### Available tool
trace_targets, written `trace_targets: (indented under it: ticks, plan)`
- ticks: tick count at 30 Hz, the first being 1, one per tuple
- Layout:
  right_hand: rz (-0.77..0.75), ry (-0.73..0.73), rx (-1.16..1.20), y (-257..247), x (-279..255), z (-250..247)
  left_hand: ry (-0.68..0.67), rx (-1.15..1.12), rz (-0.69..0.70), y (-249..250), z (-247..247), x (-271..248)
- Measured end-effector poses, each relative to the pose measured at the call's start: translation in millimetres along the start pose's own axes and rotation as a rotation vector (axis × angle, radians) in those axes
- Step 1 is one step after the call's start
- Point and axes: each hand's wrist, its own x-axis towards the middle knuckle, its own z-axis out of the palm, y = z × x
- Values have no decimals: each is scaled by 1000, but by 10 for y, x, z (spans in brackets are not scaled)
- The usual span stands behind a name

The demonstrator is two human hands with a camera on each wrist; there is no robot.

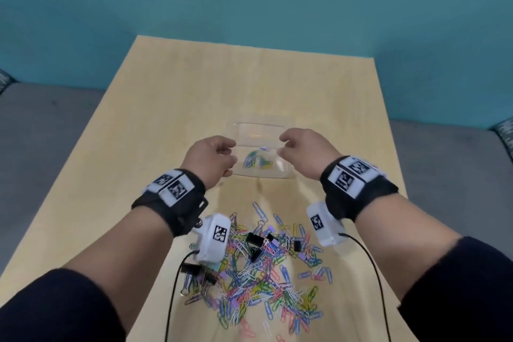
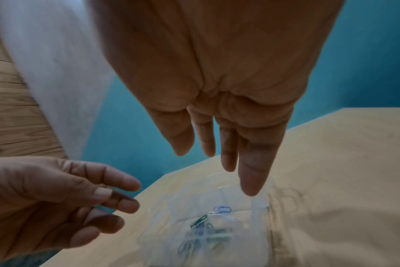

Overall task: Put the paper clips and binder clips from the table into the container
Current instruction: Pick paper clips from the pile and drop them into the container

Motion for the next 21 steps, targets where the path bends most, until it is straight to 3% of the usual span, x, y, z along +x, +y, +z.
trace_targets:
  ticks: [2, 5, 7, 9, 12, 14, 17, 21]
  plan:
    - [-61, 34, -60, 158, -358, 46, 12, 122, 54, -145, -99, -301]
    - [-166, -31, -190, 457, -1058, 314, -53, 441, 287, -444, -91, -1031]
    - [-255, -116, -325, 653, -1547, 554, -226, 579, 373, -645, -13, -1519]
    - [-329, -182, -462, 795, -1984, 789, -419, 675, 374, -873, 91, -1902]
    - [-441, -241, -575, 995, -2438, 1128, -570, 801, 428, -1193, 247, -2265]
    - [-467, -231, -643, 1040, -2534, 1313, -562, 922, 473, -1367, 380, -2372]
    - [-492, -123, -649, 945, -2494, 1514, -441, 1008, 519, -1415, 583, -2418]
    - [-427, -71, -560, 757, -2410, 1526, -248, 1006, 437, -1253, 643, -2392]
